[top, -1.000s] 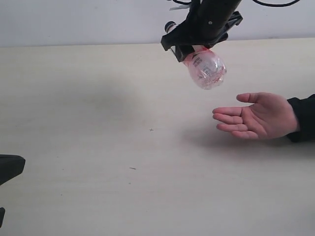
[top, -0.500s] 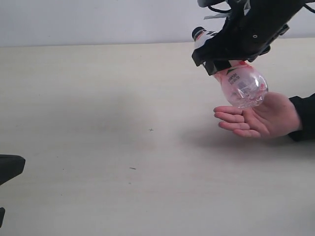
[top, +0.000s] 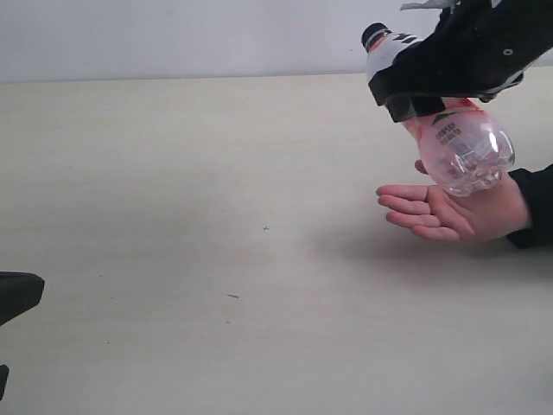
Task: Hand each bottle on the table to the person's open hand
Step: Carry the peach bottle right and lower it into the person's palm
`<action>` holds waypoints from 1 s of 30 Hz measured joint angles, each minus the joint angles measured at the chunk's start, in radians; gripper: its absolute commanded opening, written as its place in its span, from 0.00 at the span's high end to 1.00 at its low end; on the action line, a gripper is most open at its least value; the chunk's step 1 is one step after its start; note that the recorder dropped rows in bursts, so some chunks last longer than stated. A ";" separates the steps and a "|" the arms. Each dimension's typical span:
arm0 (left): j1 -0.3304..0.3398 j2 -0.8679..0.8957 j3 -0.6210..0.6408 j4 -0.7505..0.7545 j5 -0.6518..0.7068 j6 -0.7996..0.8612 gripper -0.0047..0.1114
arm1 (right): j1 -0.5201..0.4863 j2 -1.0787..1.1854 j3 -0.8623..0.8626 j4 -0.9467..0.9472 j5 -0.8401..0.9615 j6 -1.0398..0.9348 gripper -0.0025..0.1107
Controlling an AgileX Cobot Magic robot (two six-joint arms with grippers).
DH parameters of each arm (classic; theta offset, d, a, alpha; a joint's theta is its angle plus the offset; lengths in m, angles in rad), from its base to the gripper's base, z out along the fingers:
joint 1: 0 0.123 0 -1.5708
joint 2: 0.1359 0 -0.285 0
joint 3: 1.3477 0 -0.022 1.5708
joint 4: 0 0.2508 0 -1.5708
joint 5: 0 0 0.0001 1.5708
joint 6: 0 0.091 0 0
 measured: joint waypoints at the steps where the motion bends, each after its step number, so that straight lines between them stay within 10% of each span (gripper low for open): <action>1: 0.000 0.000 0.000 0.000 0.000 0.000 0.94 | 0.000 -0.010 0.000 0.000 0.016 0.002 0.98; 30: 0.000 0.000 0.000 0.000 0.000 0.000 0.94 | 0.000 -0.326 0.256 -0.006 0.023 0.069 0.98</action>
